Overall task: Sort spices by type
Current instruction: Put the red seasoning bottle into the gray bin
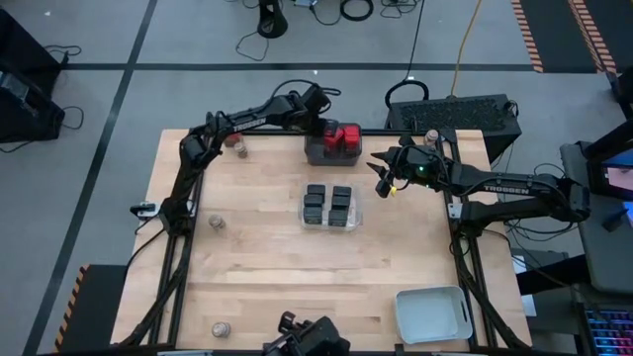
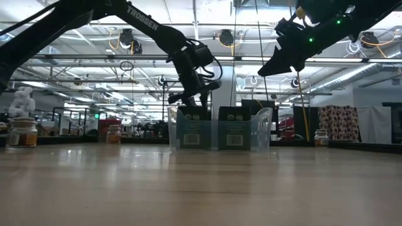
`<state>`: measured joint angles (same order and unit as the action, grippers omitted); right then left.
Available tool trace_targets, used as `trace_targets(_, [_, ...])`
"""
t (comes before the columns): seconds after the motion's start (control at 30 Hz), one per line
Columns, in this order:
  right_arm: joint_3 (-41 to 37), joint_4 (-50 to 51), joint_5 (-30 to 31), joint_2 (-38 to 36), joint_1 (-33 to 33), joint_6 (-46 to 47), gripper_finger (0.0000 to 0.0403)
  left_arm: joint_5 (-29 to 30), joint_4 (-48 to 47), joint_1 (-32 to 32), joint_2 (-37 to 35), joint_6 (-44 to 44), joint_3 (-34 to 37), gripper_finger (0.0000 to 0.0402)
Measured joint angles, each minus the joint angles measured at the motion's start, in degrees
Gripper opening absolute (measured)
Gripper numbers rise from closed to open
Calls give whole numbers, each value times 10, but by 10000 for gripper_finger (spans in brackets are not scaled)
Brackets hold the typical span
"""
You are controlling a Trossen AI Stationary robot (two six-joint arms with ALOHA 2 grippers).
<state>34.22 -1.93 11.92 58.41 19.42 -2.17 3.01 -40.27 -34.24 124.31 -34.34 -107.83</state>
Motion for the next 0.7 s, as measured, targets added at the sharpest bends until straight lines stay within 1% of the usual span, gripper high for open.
trace_targets(0.1, [0,0,0,0,0,0,121,0,3,5,0,22,0,41])
trace_targets(0.13, [0,0,0,0,0,0,121,0,6,7,0,22,0,21])
trace_targets(0.17, [0,0,0,0,0,0,121,-1,9,7,0,22,0,11])
trace_targets(0.37, [0,0,0,0,0,0,121,14,2,11,6,50,0,10])
trace_targets(0.5, [0,0,0,0,0,0,121,43,6,17,7,55,0,5])
trace_targets(0.7, [0,0,0,0,0,0,121,49,6,18,7,67,1,5])
